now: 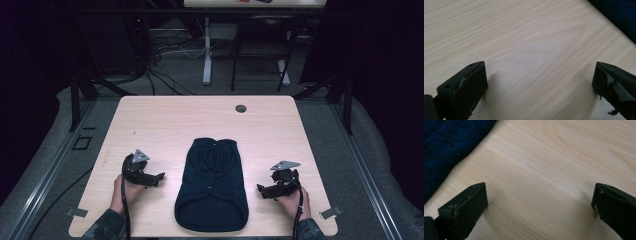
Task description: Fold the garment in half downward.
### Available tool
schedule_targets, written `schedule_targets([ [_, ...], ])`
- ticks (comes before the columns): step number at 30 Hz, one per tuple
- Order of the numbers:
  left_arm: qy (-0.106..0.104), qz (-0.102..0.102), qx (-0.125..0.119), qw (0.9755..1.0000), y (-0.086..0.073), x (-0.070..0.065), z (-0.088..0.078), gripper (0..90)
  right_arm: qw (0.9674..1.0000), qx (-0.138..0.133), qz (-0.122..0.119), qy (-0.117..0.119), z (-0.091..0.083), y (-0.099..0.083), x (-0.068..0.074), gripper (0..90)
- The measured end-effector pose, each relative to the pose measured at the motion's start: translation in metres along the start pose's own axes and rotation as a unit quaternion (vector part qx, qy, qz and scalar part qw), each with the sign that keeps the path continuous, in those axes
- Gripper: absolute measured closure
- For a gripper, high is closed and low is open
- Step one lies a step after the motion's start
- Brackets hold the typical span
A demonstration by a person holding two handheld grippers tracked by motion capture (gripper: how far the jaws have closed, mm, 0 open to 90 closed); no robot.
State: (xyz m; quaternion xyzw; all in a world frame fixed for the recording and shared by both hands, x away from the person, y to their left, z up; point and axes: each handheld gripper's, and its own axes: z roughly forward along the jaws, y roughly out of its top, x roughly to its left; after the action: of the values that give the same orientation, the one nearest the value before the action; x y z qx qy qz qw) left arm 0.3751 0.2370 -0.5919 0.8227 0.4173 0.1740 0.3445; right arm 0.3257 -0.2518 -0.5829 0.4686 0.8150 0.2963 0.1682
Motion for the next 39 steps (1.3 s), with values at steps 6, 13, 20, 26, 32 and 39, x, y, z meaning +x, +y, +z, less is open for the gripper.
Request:
schedule_targets([
  [6, 0.0, 0.0, 0.0, 1.0, 0.0, 0.0, 0.0, 0.0, 1.0, 0.001, -0.002, 0.002, 0.0, 0.0, 0.0, 0.0],
  [13, 0.005, -0.003, 0.001, 1.0, 0.0, -0.001, -0.001, 0.0, 1.0, -0.008, -0.001, 0.001, 0.0, -0.002, 0.0, 0.2],
  [20, 0.012, -0.012, 0.0, 0.9999, 0.0, 0.0, 0.0, 0.7, 0.9999, -0.011, -0.011, 0.006, 0.0, -0.003, -0.002, 0.6],
  [26, -0.006, -0.01, 0.0, 0.9999, 0.011, 0.0, 0.001, 3.0, 0.9993, 0.012, -0.036, 0.001, -0.001, 0.008, 0.002, 3.5],
  [32, -0.03, -0.003, -0.017, 0.9994, 0.031, -0.009, -0.002, 4.3, 0.9988, 0.018, -0.044, 0.006, -0.003, 0.018, 0.005, 2.6],
  [39, -0.045, 0.009, -0.018, 0.9988, 0.047, -0.019, 0.007, 4.3, 0.9988, 0.017, -0.035, 0.03, -0.002, 0.032, 0.006, 2.8],
])
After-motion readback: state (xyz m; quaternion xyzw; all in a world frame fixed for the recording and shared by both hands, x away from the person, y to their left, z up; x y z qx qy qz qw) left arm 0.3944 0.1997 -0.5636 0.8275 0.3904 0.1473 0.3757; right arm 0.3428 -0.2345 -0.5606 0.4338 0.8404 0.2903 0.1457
